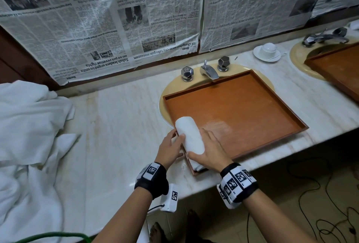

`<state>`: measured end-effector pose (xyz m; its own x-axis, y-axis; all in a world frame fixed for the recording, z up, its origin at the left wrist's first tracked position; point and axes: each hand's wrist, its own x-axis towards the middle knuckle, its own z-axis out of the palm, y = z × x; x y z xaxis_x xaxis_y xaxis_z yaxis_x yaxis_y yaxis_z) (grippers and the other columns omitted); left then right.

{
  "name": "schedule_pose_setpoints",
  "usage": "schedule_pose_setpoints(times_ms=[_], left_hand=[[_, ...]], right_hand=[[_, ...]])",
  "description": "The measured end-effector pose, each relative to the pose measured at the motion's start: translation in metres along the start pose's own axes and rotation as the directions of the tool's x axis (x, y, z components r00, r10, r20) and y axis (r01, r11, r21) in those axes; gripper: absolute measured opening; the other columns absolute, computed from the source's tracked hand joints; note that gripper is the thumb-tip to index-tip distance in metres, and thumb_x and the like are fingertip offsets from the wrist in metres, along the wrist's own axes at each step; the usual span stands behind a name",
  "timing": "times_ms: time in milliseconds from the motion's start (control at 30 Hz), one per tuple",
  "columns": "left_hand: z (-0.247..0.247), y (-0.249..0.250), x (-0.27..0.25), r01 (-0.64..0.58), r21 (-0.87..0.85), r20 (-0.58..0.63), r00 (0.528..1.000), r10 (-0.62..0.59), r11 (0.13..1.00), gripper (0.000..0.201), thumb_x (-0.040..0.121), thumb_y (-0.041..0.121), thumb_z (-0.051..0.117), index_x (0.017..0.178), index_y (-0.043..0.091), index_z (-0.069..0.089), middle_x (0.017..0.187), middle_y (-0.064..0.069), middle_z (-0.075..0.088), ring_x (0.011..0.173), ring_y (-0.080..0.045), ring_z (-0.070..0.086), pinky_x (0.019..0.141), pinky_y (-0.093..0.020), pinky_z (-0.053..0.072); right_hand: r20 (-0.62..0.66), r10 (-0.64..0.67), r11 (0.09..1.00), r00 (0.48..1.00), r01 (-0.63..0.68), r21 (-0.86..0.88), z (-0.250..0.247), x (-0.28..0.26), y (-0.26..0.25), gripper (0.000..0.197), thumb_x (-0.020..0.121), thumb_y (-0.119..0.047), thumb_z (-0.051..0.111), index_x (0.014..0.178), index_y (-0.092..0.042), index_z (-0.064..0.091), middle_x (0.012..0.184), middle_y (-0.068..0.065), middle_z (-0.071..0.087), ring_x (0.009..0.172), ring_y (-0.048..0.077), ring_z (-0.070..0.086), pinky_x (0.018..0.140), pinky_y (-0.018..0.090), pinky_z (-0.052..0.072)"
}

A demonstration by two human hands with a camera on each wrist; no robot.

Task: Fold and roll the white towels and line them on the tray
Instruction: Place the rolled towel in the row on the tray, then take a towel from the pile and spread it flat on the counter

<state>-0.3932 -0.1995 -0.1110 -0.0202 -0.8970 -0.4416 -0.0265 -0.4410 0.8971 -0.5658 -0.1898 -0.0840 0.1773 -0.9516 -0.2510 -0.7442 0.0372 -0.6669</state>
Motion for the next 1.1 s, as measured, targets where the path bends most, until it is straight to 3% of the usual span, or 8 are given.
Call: schedule_pose_setpoints(times_ms=[167,333,467,700,800,933,1000,1100], left_hand=[[-0.019,0.001,-0.009,-0.014,0.088,-0.082,0.996,0.021,0.996,0.059,0.093,0.053,0.057,0.146,0.033,0.040,0.141,0.012,0.045,0.121,-0.015,0.056,0.087,-0.037,0.060],[-0.068,0.004,-0.029,-0.061,0.111,-0.180,0.980,0.080,0.992,0.055,0.093,0.052,0.060,0.143,0.033,0.046,0.137,0.012,0.050,0.120,-0.015,0.057,0.086,-0.036,0.060],[-0.136,-0.004,-0.055,-0.062,0.122,-0.317,0.943,0.098,0.991,0.050,0.095,0.046,0.060,0.141,0.034,0.047,0.136,0.011,0.053,0.115,-0.012,0.060,0.086,-0.037,0.059],[-0.285,-0.033,-0.136,-0.046,0.379,-0.561,0.783,0.269,0.924,0.048,0.095,0.029,0.063,0.141,0.022,0.049,0.136,0.006,0.052,0.107,-0.012,0.060,0.090,-0.027,0.048],[-0.344,-0.036,-0.160,-0.043,0.553,-0.605,0.666,0.436,0.832,0.045,0.092,0.019,0.064,0.134,0.011,0.053,0.129,-0.005,0.055,0.102,-0.019,0.061,0.092,-0.038,0.051],[-0.405,-0.024,-0.168,0.010,0.663,-0.659,0.484,0.576,0.749,0.051,0.083,0.025,0.059,0.131,0.010,0.054,0.126,-0.008,0.051,0.108,-0.029,0.054,0.095,-0.041,0.048],[-0.424,-0.012,-0.165,0.076,0.670,-0.678,0.469,0.567,0.739,0.056,0.084,0.023,0.064,0.137,0.017,0.049,0.136,-0.006,0.042,0.114,-0.028,0.045,0.088,-0.039,0.046],[-0.446,0.001,-0.154,0.178,0.730,-0.639,0.520,0.567,0.660,0.062,0.083,0.022,0.069,0.141,0.031,0.046,0.142,-0.001,0.034,0.112,-0.028,0.040,0.074,-0.038,0.048]], right_hand=[[-0.038,-0.066,0.994,0.997,0.063,-0.085,-0.016,-0.005,-0.011,0.099,0.080,-0.054,0.067,0.155,-0.016,0.015,0.156,0.001,0.023,0.141,0.022,0.026,0.112,0.039,0.031],[-0.071,-0.182,0.981,0.981,0.177,-0.080,-0.016,-0.011,-0.052,0.089,0.085,-0.054,0.063,0.154,-0.019,0.021,0.158,-0.001,0.025,0.143,0.014,0.023,0.114,0.030,0.024],[0.027,-0.260,0.964,0.965,0.261,-0.039,0.020,-0.011,-0.103,0.085,0.086,-0.057,0.061,0.154,-0.024,0.022,0.158,-0.006,0.025,0.145,0.010,0.021,0.114,0.027,0.022],[0.255,-0.369,0.918,0.894,0.393,-0.049,0.129,-0.005,-0.195,0.079,0.090,-0.056,0.057,0.154,-0.023,0.023,0.157,-0.008,0.026,0.143,0.009,0.025,0.112,0.023,0.023],[0.312,-0.407,0.895,0.859,0.443,-0.051,0.178,0.001,-0.238,0.074,0.092,-0.050,0.058,0.153,-0.020,0.028,0.153,-0.008,0.032,0.138,0.010,0.032,0.106,0.019,0.026],[0.283,-0.477,0.855,0.832,0.513,-0.070,0.246,0.031,-0.299,0.070,0.091,-0.049,0.061,0.147,-0.015,0.037,0.147,0.002,0.041,0.133,0.018,0.041,0.106,0.029,0.036],[0.274,-0.494,0.837,0.825,0.537,-0.106,0.280,0.050,-0.328,0.071,0.091,-0.050,0.060,0.147,-0.013,0.037,0.146,0.007,0.041,0.133,0.024,0.041,0.105,0.037,0.040],[0.254,-0.475,0.832,0.842,0.524,-0.182,0.319,0.074,-0.360,0.058,0.091,-0.050,0.058,0.135,-0.015,0.045,0.134,0.007,0.048,0.122,0.028,0.046,0.094,0.043,0.046]])
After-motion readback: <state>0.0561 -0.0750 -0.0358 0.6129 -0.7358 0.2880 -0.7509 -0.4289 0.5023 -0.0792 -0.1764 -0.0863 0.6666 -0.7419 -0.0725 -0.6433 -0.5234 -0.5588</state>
